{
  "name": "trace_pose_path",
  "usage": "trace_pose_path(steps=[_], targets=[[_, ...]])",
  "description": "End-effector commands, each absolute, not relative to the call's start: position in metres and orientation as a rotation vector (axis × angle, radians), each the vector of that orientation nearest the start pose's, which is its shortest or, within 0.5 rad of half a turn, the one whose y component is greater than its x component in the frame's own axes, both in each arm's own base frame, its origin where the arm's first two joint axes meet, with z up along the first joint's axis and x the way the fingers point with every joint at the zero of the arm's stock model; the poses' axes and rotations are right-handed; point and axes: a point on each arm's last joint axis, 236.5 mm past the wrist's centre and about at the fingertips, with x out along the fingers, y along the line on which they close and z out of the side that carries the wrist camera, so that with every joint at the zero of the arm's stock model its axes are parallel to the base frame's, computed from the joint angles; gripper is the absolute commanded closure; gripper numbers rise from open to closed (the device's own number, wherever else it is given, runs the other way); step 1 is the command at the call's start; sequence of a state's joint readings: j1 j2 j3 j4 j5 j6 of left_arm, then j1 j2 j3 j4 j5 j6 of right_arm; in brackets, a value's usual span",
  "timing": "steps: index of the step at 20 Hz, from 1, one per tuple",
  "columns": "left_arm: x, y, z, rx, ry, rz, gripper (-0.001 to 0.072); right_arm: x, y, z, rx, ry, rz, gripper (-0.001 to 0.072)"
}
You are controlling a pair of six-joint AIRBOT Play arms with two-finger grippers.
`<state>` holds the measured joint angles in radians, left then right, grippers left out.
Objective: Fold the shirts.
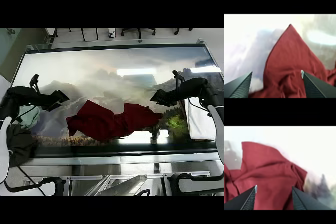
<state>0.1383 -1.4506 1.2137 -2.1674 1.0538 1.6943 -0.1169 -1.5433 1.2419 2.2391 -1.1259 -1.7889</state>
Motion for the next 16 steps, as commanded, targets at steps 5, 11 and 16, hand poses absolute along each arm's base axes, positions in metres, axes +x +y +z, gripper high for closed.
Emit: trace_pose_path(steps=[5,11,16], targets=[[0.471,-0.124,-0.077,-0.504,1.337,-0.310,0.0001,0.446,0.093,-0.085,0.637,1.399,0.351,0.0211],[0.447,-0.151,-0.110,-0.484,1.492,-0.369,0.0001,0.428,0.105,-0.108,0.628,1.494,0.402,0.0212],[0.456,-0.168,-0.113,-0.458,1.440,-0.374,0.0004,0.436,0.121,-0.105,0.612,1.466,0.425,0.0288]])
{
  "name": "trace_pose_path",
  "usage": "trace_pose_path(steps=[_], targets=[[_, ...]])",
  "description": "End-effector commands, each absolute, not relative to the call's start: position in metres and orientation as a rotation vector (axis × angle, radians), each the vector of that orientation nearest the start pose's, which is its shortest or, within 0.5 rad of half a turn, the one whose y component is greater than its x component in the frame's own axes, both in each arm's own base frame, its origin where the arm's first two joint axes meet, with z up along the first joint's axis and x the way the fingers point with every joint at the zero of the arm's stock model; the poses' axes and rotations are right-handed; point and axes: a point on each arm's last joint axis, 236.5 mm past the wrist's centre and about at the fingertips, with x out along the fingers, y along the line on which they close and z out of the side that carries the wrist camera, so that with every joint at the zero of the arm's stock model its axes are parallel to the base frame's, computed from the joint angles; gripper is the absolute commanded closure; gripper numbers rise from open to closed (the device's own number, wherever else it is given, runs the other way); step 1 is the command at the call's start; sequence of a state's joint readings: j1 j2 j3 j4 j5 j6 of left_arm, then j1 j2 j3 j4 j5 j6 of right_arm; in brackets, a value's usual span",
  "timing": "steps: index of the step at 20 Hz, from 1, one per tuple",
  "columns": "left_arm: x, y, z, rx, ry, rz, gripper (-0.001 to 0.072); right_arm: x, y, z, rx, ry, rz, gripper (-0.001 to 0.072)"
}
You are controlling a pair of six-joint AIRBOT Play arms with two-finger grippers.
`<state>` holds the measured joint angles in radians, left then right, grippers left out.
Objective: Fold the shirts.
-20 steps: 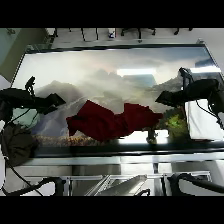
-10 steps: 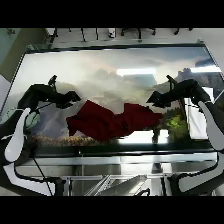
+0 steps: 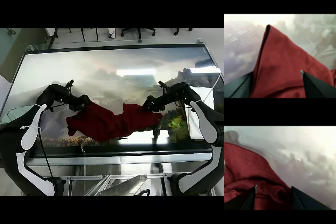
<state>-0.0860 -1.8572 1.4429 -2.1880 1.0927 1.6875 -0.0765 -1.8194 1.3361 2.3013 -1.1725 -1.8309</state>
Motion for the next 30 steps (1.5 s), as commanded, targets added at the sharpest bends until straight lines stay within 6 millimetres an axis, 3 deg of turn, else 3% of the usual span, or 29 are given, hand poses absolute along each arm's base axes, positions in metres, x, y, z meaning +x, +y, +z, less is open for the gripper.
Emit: trace_pose_path(steps=[1,3,4,5,6,8,10,13,15,17,20,23,25,26,28,30], targets=[[0.458,-0.168,-0.115,-0.463,1.438,-0.367,0.0142,0.437,0.126,-0.106,0.605,1.464,0.443,0.0372],[0.452,-0.173,-0.123,-0.455,1.465,-0.375,0.0507,0.437,0.135,-0.109,0.591,1.472,0.463,0.0375],[0.449,-0.174,-0.126,-0.454,1.477,-0.377,0.0662,0.438,0.138,-0.109,0.587,1.472,0.471,0.0502],[0.447,-0.175,-0.129,-0.453,1.487,-0.379,0.0691,0.441,0.141,-0.107,0.581,1.460,0.477,0.0626],[0.449,-0.175,-0.129,-0.451,1.482,-0.377,0.0691,0.446,0.141,-0.103,0.575,1.443,0.481,0.0682],[0.456,-0.174,-0.121,-0.451,1.444,-0.373,0.0692,0.458,0.142,-0.090,0.569,1.404,0.494,0.0687],[0.472,-0.168,-0.090,-0.451,1.348,-0.369,0.0692,0.474,0.142,-0.067,0.551,1.346,0.513,0.0688],[0.505,-0.154,0.004,-0.441,1.109,-0.377,0.0692,0.501,0.143,0.000,0.509,1.212,0.558,0.0688],[0.517,-0.141,0.103,-0.420,0.900,-0.399,0.0692,0.512,0.142,0.069,0.449,1.077,0.597,0.0688],[0.510,-0.127,0.212,-0.387,0.678,-0.419,0.0693,0.513,0.133,0.154,0.391,0.905,0.611,0.0688],[0.460,-0.110,0.365,-0.317,0.373,-0.446,0.0692,0.481,0.113,0.291,0.292,0.612,0.598,0.0688],[0.377,-0.095,0.483,-0.245,0.108,-0.443,0.0692,0.414,0.089,0.418,0.161,0.278,0.530,0.0688],[0.319,-0.084,0.534,-0.200,-0.030,-0.416,0.0692,0.362,0.070,0.485,0.079,0.065,0.436,0.0687],[0.295,-0.078,0.549,-0.184,-0.084,-0.392,0.0693,0.335,0.058,0.512,0.039,-0.022,0.366,0.0688],[0.257,-0.064,0.565,-0.159,-0.158,-0.323,0.0692,0.292,0.040,0.542,-0.032,-0.124,0.250,0.0688],[0.239,-0.044,0.560,-0.151,-0.180,-0.217,0.0692,0.271,0.028,0.548,-0.084,-0.139,0.167,0.0688]])
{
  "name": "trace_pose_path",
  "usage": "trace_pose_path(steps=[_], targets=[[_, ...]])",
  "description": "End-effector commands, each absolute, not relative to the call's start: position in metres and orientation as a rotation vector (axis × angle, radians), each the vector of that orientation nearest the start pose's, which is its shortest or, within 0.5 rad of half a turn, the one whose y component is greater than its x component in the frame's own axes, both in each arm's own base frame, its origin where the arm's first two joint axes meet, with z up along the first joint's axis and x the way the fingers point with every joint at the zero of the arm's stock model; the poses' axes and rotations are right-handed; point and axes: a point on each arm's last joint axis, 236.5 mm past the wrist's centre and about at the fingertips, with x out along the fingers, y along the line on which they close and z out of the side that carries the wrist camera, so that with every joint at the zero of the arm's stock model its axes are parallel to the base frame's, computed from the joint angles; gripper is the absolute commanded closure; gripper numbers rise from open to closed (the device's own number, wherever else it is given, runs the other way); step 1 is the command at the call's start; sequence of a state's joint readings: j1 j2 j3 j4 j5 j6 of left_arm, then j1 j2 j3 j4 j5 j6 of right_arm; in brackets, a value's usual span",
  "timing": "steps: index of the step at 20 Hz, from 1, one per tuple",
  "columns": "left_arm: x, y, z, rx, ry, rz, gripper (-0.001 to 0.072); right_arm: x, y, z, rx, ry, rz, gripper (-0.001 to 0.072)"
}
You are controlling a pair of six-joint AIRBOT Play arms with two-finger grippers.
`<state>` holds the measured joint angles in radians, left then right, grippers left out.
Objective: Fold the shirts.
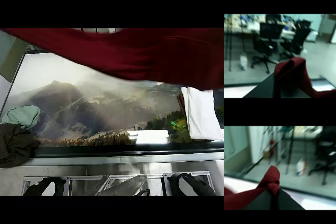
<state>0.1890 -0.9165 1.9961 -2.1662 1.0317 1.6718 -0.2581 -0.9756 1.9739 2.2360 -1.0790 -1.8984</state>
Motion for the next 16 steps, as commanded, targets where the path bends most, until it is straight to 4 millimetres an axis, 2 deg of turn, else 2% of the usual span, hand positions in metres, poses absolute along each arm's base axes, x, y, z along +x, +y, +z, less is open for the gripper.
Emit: trace_pose_path(steps=[1,3,4,7,10,13,16], targets=[[0.237,-0.029,0.550,-0.153,-0.169,-0.150,0.0692,0.270,0.024,0.545,-0.087,-0.127,0.150,0.0688],[0.241,-0.003,0.520,-0.173,-0.115,-0.037,0.0692,0.277,0.025,0.529,-0.059,-0.057,0.166,0.0688],[0.244,0.007,0.500,-0.192,-0.074,0.001,0.0692,0.286,0.028,0.510,-0.023,0.022,0.198,0.0688],[0.259,0.020,0.420,-0.270,0.093,0.034,0.0692,0.314,0.057,0.428,0.087,0.325,0.399,0.0688],[0.280,0.002,0.324,-0.334,0.278,-0.057,0.0692,0.338,0.085,0.336,0.198,0.594,0.545,0.0688],[0.303,-0.035,0.231,-0.400,0.403,-0.174,0.0692,0.355,0.121,0.242,0.265,0.787,0.635,0.0688],[0.331,-0.070,0.161,-0.424,0.455,-0.236,0.0692,0.377,0.139,0.156,0.363,0.903,0.599,0.0688]])
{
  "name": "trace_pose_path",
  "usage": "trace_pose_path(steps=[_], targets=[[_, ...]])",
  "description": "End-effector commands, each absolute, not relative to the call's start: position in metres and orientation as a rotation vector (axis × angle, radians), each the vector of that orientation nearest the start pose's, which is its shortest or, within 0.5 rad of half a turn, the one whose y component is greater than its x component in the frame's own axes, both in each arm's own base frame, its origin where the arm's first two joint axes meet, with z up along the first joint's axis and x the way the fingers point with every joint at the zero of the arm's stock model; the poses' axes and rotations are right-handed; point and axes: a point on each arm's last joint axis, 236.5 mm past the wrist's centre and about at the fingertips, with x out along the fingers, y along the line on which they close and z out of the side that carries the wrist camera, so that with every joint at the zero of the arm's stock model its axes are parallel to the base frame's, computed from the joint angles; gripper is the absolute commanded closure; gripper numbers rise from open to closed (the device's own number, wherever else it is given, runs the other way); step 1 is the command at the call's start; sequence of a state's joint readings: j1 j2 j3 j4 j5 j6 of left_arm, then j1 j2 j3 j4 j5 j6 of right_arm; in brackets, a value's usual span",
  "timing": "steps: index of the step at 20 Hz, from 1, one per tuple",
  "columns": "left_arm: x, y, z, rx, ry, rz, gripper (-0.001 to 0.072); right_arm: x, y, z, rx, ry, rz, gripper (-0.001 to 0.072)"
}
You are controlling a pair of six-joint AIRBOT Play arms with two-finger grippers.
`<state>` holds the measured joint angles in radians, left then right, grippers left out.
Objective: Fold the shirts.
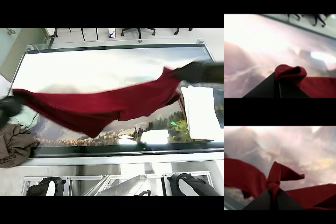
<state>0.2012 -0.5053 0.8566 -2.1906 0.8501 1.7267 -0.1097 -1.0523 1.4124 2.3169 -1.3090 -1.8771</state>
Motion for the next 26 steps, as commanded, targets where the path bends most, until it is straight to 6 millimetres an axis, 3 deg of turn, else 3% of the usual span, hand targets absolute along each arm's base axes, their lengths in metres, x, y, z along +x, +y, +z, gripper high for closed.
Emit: trace_pose_path(steps=[1,5,8,10,12,13,14,15,18,19,20,23,26], targets=[[0.339,-0.078,0.141,-0.406,0.488,-0.241,0.0692,0.387,0.140,0.127,0.393,0.941,0.571,0.0687],[0.373,-0.093,0.074,-0.383,0.656,-0.229,0.0692,0.417,0.132,0.028,0.480,1.109,0.476,0.0687],[0.397,-0.096,0.047,-0.387,0.742,-0.215,0.0692,0.450,0.117,-0.031,0.517,1.124,0.365,0.0687],[0.413,-0.099,0.040,-0.389,0.771,-0.213,0.0692,0.470,0.105,-0.054,0.482,1.090,0.326,0.0687],[0.423,-0.104,0.036,-0.387,0.810,-0.230,0.0692,0.483,0.094,-0.050,0.482,1.062,0.312,0.0685],[0.427,-0.108,0.035,-0.386,0.833,-0.242,0.0692,0.486,0.090,-0.040,0.484,1.050,0.318,0.0587],[0.430,-0.111,0.035,-0.385,0.849,-0.251,0.0692,0.485,0.087,-0.028,0.488,1.050,0.333,0.0312],[0.432,-0.114,0.035,-0.384,0.864,-0.262,0.0692,0.480,0.084,-0.016,0.493,1.059,0.355,0.0154],[0.434,-0.120,0.034,-0.380,0.902,-0.286,0.0692,0.447,0.072,0.008,0.502,1.131,0.412,0.0161],[0.434,-0.121,0.034,-0.380,0.905,-0.288,0.0692,0.430,0.071,0.008,0.491,1.179,0.430,0.0247],[0.433,-0.121,0.035,-0.379,0.905,-0.289,0.0692,0.413,0.073,0.001,0.486,1.228,0.441,0.0291],[0.431,-0.122,0.035,-0.378,0.911,-0.294,0.0692,0.361,0.097,-0.043,0.545,1.373,0.455,0.0290],[0.429,-0.123,0.034,-0.378,0.921,-0.298,0.0692,0.345,0.106,-0.080,0.557,1.424,0.423,0.0289]])
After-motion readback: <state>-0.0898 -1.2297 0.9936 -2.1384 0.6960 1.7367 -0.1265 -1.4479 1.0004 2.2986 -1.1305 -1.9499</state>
